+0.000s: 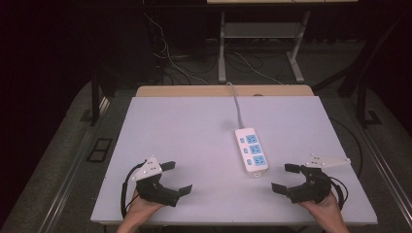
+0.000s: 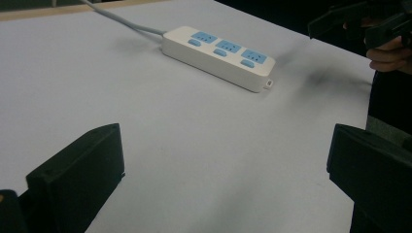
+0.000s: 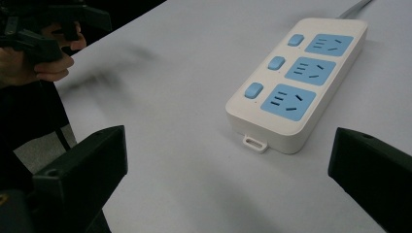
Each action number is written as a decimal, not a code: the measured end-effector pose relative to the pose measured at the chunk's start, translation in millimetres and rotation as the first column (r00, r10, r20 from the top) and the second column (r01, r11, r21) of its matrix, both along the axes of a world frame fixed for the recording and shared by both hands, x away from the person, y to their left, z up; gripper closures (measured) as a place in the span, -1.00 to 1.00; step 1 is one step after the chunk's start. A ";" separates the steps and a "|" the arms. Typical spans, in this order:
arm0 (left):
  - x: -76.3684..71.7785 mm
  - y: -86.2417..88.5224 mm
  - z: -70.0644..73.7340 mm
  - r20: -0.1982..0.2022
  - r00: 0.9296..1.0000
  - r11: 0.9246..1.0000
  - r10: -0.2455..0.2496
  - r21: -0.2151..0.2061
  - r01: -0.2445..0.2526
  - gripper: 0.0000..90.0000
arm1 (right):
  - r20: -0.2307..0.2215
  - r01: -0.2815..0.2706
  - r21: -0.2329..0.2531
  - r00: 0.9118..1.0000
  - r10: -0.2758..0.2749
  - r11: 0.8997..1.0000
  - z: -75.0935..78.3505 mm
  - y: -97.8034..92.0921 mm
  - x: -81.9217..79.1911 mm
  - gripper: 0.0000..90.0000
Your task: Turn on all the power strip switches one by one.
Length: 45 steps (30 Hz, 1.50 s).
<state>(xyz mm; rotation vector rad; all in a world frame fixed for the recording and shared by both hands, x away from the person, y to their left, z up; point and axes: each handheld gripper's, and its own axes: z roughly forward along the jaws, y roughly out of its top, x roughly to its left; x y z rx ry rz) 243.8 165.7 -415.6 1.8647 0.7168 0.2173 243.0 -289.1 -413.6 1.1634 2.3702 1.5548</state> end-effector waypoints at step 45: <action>7.0 -0.7 -7.9 -0.029 1.000 1.000 -0.006 0.024 0.007 -1.00 | -0.080 -0.055 -0.095 0.996 0.047 0.994 11.5 1.8 8.7 -0.99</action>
